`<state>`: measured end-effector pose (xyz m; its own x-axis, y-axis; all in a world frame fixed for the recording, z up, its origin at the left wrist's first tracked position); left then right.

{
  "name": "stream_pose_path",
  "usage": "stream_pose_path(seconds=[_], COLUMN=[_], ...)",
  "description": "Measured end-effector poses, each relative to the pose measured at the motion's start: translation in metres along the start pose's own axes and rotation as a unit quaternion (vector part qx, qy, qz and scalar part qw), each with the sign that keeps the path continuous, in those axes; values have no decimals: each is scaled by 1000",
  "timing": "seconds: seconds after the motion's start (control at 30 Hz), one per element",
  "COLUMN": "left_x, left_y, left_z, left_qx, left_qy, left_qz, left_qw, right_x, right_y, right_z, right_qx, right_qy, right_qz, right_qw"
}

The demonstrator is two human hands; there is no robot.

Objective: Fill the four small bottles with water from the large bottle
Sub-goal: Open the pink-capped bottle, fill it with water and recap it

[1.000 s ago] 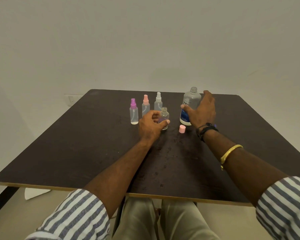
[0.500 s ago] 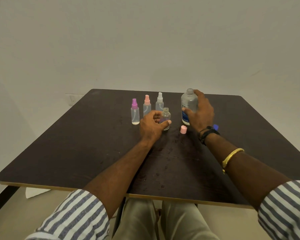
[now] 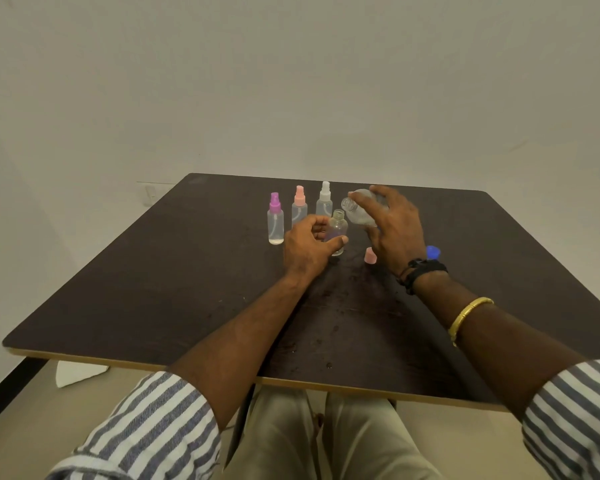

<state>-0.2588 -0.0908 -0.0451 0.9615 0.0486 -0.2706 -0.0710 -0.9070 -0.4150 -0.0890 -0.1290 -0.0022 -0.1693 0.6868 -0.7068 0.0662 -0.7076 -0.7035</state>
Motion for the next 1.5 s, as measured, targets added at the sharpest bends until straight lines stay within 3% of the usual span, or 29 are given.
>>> stream_pose_path(seconds=[0.37, 1.5], left_x=[-1, -1], left_y=[3, 5], left_z=[1, 2], left_qx=[3, 7], left_qy=[-8, -3], left_qz=[-1, 3], left_qw=[1000, 1000], right_x=[-8, -18], right_y=[-2, -3], right_z=[6, 12], right_qx=[-33, -54], right_qy=[104, 136], right_qz=[12, 29], right_qw=[994, 989])
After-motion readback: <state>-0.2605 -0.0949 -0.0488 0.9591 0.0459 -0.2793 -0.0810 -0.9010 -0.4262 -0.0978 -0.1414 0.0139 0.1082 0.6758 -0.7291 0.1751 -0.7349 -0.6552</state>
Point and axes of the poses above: each hand's wrist, its own y-axis away from the middle knuckle, its own x-axis out of the palm, z = x × y, the point moved 5 cm from there along -y, towards the middle knuckle, and after that the axes turned 1 degree about y, right-handed, at the moved point
